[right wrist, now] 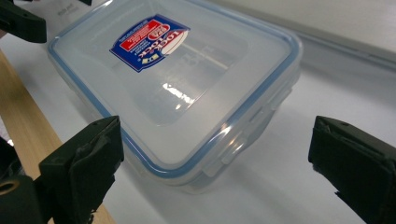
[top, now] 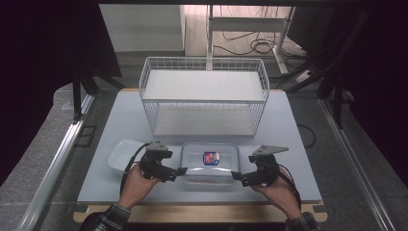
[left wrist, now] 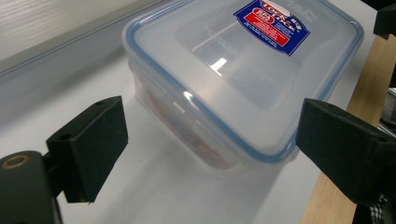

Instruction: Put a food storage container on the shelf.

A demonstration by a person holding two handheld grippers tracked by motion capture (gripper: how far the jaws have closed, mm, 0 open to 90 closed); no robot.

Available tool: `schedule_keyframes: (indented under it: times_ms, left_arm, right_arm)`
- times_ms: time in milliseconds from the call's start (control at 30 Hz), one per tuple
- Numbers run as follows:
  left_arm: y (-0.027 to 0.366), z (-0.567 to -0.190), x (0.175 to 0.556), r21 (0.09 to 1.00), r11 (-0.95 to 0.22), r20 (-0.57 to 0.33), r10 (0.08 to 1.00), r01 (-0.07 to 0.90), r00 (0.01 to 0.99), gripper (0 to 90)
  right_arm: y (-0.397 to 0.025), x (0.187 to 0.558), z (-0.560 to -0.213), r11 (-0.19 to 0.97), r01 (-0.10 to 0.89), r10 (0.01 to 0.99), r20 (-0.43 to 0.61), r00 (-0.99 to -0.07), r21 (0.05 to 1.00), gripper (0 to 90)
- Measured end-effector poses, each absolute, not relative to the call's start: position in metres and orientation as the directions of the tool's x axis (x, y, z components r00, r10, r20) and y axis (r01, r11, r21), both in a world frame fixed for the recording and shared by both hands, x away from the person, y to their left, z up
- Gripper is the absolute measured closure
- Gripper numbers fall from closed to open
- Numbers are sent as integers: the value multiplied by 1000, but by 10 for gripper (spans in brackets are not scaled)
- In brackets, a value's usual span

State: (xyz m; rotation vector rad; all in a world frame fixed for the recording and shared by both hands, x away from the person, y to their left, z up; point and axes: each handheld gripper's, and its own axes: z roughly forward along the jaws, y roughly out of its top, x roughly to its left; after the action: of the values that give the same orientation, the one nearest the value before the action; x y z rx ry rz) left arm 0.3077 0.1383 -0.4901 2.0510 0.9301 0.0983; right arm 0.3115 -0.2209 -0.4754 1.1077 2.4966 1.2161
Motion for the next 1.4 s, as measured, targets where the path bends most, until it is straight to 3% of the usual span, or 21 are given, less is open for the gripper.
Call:
schedule_keyframes:
  times_ms: [333,500,600,800,967,1233,1400]
  left_arm:
    - [126,-497,333,655,-357,-372,615,666,696,73]
    - [122,-509,343,590,-322,-501,573,740,649,56]
    - [118,-510,343,586,-331,-494,577,740,650,14]
    - [122,-512,342,548,-327,-543,560,770,625,33]
    - [131,-511,337,519,-324,-583,542,791,605,139]
    - [146,-507,321,557,-284,-591,525,780,613,366]
    - [148,-506,319,571,-262,-597,518,778,613,437]
  right_arm:
    - [-214,338,-484,390,661,657,310,-688,641,63]
    - [-210,353,-493,355,726,623,431,-653,588,76]
    - [-208,357,-495,347,744,617,458,-640,572,64]
    - [-214,357,-494,335,769,610,496,-618,545,129]
    - [-222,353,-494,326,781,592,529,-608,532,204]
    - [-232,341,-490,317,782,573,549,-609,536,342]
    - [-238,338,-486,271,790,578,563,-590,550,432]
